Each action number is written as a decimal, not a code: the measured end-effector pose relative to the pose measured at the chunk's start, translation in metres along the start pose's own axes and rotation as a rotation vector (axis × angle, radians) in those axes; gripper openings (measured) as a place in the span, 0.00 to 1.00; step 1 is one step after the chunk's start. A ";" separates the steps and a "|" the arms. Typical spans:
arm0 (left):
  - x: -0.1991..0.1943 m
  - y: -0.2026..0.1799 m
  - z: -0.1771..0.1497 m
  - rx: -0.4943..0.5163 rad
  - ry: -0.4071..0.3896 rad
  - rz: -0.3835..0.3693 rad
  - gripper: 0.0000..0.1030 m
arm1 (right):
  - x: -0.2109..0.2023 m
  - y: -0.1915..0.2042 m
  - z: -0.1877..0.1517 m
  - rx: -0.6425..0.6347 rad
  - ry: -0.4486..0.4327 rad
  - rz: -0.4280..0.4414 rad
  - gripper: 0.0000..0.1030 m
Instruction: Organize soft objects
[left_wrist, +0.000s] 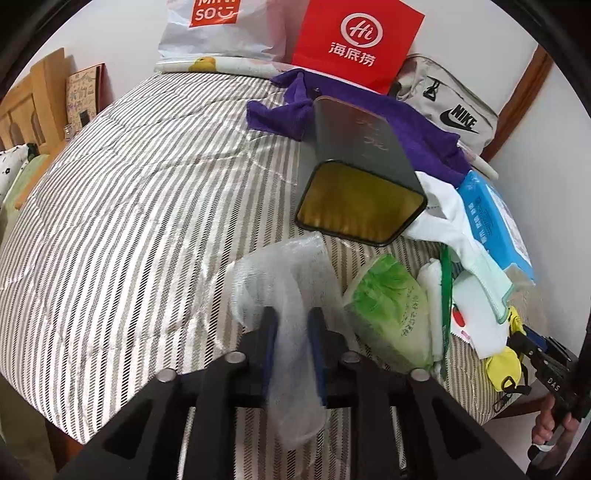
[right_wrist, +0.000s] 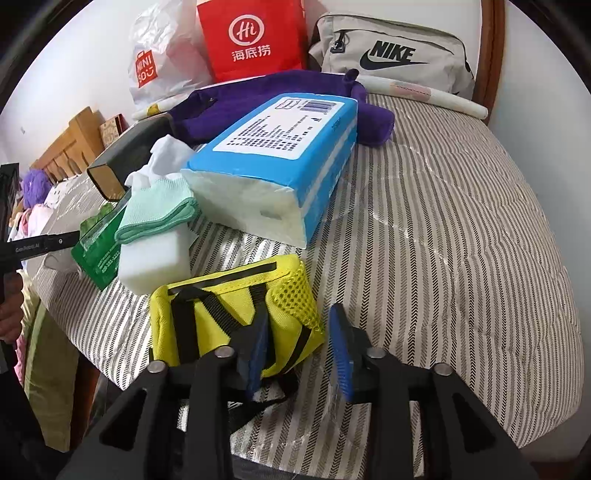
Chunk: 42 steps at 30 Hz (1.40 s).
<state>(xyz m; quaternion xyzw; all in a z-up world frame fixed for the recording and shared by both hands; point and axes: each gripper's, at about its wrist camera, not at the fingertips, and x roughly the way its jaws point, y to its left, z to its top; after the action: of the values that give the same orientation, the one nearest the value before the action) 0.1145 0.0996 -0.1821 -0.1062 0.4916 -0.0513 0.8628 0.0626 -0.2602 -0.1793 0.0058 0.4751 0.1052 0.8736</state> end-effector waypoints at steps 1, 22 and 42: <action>0.000 -0.001 0.000 0.004 -0.004 -0.007 0.27 | 0.003 -0.001 0.000 0.002 0.003 0.002 0.39; -0.037 -0.004 0.011 0.044 -0.105 0.026 0.07 | -0.044 -0.003 0.005 0.007 -0.093 0.080 0.25; -0.072 -0.028 0.087 0.025 -0.144 -0.025 0.07 | -0.087 -0.008 0.091 -0.039 -0.238 0.165 0.25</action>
<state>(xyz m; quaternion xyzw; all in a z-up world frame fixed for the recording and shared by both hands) 0.1525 0.0979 -0.0725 -0.1049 0.4263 -0.0607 0.8964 0.0935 -0.2767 -0.0579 0.0404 0.3639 0.1843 0.9121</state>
